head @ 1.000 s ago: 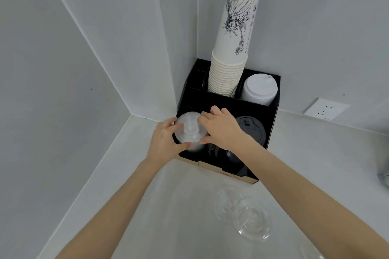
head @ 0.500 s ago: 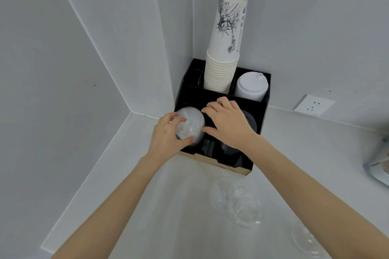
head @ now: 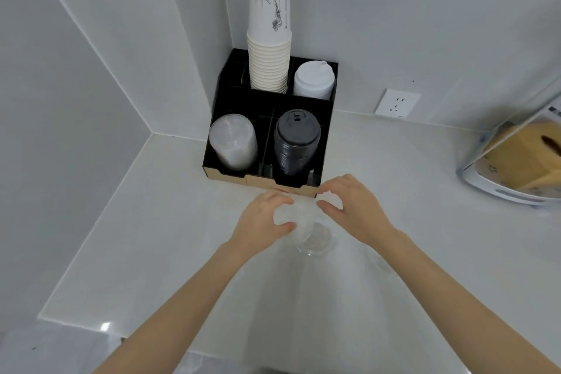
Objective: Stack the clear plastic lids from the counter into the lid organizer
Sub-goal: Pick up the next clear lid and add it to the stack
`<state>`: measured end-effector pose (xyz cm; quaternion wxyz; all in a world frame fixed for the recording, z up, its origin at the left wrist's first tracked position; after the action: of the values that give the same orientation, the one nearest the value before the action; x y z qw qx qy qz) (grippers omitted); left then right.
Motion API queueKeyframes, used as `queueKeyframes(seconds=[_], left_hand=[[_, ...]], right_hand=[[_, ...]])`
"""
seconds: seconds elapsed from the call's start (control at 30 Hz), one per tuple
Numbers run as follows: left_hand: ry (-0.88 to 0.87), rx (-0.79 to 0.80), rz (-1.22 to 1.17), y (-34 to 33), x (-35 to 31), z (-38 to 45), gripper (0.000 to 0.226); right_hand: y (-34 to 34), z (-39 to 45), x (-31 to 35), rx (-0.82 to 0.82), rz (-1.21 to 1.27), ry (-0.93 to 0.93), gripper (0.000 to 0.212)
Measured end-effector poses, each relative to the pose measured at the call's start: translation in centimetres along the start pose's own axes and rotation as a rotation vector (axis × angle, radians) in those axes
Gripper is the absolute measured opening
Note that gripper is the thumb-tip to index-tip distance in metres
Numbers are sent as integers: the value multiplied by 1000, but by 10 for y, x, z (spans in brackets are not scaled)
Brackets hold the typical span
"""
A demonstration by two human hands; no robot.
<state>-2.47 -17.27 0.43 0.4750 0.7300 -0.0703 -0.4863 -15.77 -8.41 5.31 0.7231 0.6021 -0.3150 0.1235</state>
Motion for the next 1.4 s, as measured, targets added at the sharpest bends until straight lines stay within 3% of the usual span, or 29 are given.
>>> queueKeyframes(seconds=[0.17, 0.33, 0.7, 0.93, 1.17, 1.3, 1.4], left_hand=[[32, 131, 74, -42, 1, -9, 57], [28, 189, 193, -67, 3, -13, 66], [-74, 128, 309, -84, -3, -14, 48], [-56, 171, 344, -87, -5, -11, 50], [58, -9, 239, -61, 10, -12, 52], [206, 24, 252, -57, 28, -13, 64], [217, 64, 227, -60, 32, -12, 68]], right_hand=[[-38, -35, -45, 177, -34, -211, 53], [-61, -50, -57, 264, -85, -251, 76], [-67, -56, -61, 198, -91, -183, 46], [-71, -50, -53, 262, -122, -184, 69], [-73, -44, -54, 222, -145, -202, 63], [-75, -39, -52, 196, -145, -194, 64], [-80, -36, -48, 201, -141, -196, 68]])
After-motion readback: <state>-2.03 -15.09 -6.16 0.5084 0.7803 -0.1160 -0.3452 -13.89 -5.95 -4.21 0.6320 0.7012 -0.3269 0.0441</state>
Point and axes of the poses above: each hand's wrist, its own z-axis towards the middle knuckle, its own y-axis out of the back of the hand, x = y × z, the point moved 6 cm from there along z, towards the middle knuckle, and after that the axes turned 6 degrees about z, right-handed, at the moved point
